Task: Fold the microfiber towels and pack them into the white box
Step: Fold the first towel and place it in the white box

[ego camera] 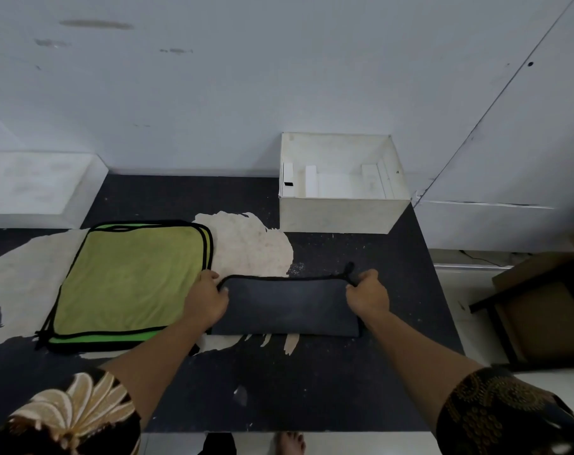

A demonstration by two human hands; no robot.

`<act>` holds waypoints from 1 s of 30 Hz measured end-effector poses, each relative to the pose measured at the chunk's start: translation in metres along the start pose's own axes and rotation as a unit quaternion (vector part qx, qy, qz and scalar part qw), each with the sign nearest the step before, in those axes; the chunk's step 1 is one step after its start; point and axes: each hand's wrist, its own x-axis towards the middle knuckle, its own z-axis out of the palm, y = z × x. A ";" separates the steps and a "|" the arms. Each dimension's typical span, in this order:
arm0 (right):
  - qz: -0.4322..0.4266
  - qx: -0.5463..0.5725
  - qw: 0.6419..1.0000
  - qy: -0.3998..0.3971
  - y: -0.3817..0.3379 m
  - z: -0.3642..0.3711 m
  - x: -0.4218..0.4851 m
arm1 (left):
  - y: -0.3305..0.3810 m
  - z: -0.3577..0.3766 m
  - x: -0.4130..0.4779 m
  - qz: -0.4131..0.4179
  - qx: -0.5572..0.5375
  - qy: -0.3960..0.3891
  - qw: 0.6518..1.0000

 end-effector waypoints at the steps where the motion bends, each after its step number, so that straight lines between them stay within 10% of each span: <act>1: -0.011 -0.016 1.000 0.015 0.001 0.002 -0.007 | 0.000 0.001 -0.007 0.028 0.048 0.012 0.998; 9: 0.001 -0.131 0.991 0.034 0.009 0.030 -0.056 | -0.025 0.025 -0.065 0.310 0.349 0.017 0.884; 30: 0.130 0.010 0.991 -0.032 0.040 -0.008 -0.044 | -0.047 -0.003 -0.093 0.288 0.314 -0.058 0.903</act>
